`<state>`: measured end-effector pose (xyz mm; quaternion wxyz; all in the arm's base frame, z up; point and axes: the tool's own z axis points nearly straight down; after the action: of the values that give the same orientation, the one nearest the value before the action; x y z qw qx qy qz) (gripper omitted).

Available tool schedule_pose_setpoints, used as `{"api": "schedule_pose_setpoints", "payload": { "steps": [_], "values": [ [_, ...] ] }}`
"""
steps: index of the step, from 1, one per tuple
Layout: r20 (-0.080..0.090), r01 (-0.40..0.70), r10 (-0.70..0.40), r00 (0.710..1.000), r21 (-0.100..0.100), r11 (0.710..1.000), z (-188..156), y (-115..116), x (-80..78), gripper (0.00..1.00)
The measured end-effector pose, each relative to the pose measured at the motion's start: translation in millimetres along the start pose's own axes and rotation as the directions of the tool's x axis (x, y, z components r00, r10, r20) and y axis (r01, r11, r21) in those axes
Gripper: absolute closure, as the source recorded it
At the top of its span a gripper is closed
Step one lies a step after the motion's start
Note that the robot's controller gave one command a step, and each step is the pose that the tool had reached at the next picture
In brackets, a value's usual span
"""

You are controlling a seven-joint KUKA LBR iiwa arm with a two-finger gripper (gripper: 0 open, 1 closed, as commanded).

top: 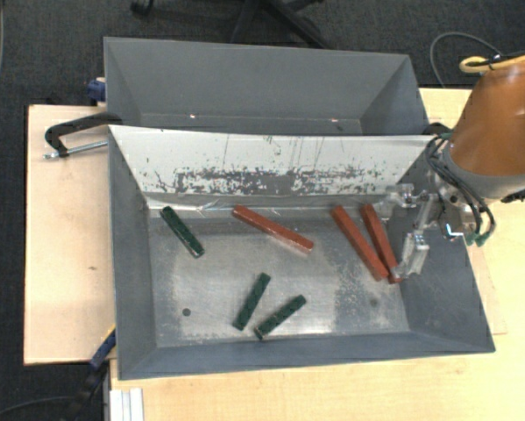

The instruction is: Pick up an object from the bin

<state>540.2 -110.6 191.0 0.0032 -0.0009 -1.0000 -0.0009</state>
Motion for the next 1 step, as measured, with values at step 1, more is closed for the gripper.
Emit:
{"api": "schedule_pose_setpoints", "payload": {
  "steps": [1],
  "values": [
    [0.009,0.002,-0.002,1.000,0.001,1.000,-4.7,0.5,-1.8,0.00]
  ]
}}
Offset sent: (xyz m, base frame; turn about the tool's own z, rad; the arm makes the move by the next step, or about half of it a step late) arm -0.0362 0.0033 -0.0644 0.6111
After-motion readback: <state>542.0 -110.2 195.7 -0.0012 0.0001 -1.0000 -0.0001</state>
